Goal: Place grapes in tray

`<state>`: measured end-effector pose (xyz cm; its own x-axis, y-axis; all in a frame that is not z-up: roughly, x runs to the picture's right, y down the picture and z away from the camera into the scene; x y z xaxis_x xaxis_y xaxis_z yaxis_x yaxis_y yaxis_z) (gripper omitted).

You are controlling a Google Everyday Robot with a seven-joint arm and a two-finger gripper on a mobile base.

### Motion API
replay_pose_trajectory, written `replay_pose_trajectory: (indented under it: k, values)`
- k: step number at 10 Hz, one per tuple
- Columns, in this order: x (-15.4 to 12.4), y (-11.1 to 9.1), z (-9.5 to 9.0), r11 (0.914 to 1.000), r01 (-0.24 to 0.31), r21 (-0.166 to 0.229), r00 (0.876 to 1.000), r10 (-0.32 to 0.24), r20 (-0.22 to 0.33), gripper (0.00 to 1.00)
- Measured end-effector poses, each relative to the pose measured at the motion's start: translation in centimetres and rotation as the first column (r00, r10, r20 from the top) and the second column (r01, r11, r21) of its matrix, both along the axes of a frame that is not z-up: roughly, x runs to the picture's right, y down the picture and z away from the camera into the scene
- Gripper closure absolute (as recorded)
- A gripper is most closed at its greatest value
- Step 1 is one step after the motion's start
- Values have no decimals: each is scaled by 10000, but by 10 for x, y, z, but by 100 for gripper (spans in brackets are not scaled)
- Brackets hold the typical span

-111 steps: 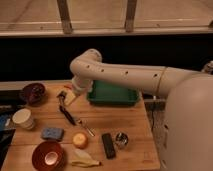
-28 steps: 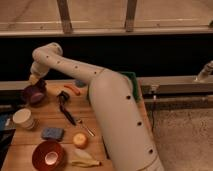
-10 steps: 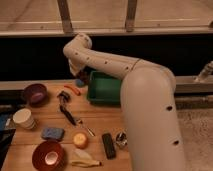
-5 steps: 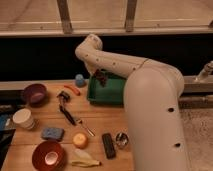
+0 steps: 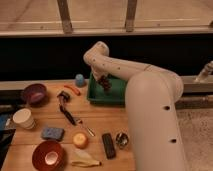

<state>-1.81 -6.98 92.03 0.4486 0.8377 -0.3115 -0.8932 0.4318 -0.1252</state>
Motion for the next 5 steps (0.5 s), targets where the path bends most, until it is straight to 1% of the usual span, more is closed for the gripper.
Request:
replay_pose_trajectory:
  k: [1,2,3,4,5]
  values:
    - [2,3,6,9991,-433,12,9988,433,224,31]
    - [-4,3,8,9967,-810,66,9948,804,626,24]
    - [-6,2,9,9916,-1287,133,9849,1263,1184,20]
    - [-5,1,11,9863,-1638,215,9709,1573,1807,20]
    - [-8,1,10,9807,-1948,188,9478,1833,2609,20]
